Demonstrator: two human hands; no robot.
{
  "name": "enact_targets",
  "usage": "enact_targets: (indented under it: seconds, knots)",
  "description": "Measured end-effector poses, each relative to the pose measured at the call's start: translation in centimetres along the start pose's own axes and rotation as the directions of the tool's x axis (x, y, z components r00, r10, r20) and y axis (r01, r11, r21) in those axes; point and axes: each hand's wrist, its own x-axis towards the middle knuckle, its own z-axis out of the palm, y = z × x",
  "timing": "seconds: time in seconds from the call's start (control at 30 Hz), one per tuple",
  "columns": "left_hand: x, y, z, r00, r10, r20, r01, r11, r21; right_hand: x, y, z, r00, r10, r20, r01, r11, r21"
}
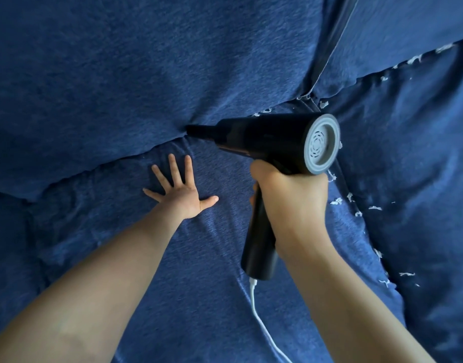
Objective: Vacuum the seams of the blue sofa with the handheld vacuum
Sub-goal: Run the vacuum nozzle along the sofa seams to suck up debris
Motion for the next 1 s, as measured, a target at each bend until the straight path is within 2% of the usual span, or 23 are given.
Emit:
enact_targets:
  seconds: [0.17,0.43,0.63,0.83,1.0]
  knots:
    - [0.1,0.2,0.1,1.0,-0.01,-0.004,0.01,1.0,-0.01,0.7,1.0,-1.1,0.997,0.065,-0.033,-0.065,0.998,-0.011]
    - [-0.1,0.7,-0.2,0.999,-0.047,0.013,0.047,0.999,-0.002,2.7,0.3,-3.5,0.994,0.02,-0.108,-0.021,1.0,-0.015]
    - [-0.4,0.9,-0.3,0.998,-0.055,0.018,0.055,0.998,0.002,4.2,-0.8,-3.7,0.998,0.04,-0.057,-0.043,0.998,-0.052]
    - [-0.7,1.3,-0.3,0.998,-0.057,0.022,0.057,0.998,0.005,4.5,0.0,-6.3,0.998,-0.017,-0.064,0.013,0.997,-0.071]
    - [-0.9,1.4,-0.6,0.997,-0.065,0.033,0.065,0.998,0.013,4.7,-0.1,-7.2,0.997,0.038,-0.062,-0.039,0.999,-0.017]
